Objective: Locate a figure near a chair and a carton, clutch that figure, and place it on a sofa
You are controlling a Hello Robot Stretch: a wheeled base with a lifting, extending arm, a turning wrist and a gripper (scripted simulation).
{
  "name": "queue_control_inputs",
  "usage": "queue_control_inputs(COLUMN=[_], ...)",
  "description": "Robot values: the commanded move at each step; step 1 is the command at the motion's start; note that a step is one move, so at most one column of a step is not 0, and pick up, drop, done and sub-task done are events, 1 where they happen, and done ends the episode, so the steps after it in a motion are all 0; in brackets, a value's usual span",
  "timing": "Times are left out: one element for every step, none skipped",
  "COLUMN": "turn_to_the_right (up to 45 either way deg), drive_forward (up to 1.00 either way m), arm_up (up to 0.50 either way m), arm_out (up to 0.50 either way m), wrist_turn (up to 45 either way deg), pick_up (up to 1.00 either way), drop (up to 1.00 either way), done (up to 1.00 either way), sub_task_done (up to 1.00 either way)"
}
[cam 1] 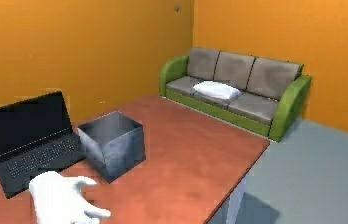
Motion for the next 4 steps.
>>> queue_control_inputs(turn_to_the_right=[-45.0, -45.0, -27.0, 0.0], drive_forward=[0.00, 0.00, 0.00, 0.00], arm_up=[0.00, 0.00, 0.00, 0.50], arm_out=[0.00, 0.00, 0.00, 0.00], wrist_turn=[0.0, 0.0, 0.0, 0.0], pick_up=[0.00, 0.00, 0.00, 0.00], drop=[0.00, 0.00, 0.00, 0.00], done=[0.00, 0.00, 0.00, 0.00], sub_task_done=[0.00, 0.00, 0.00, 0.00])
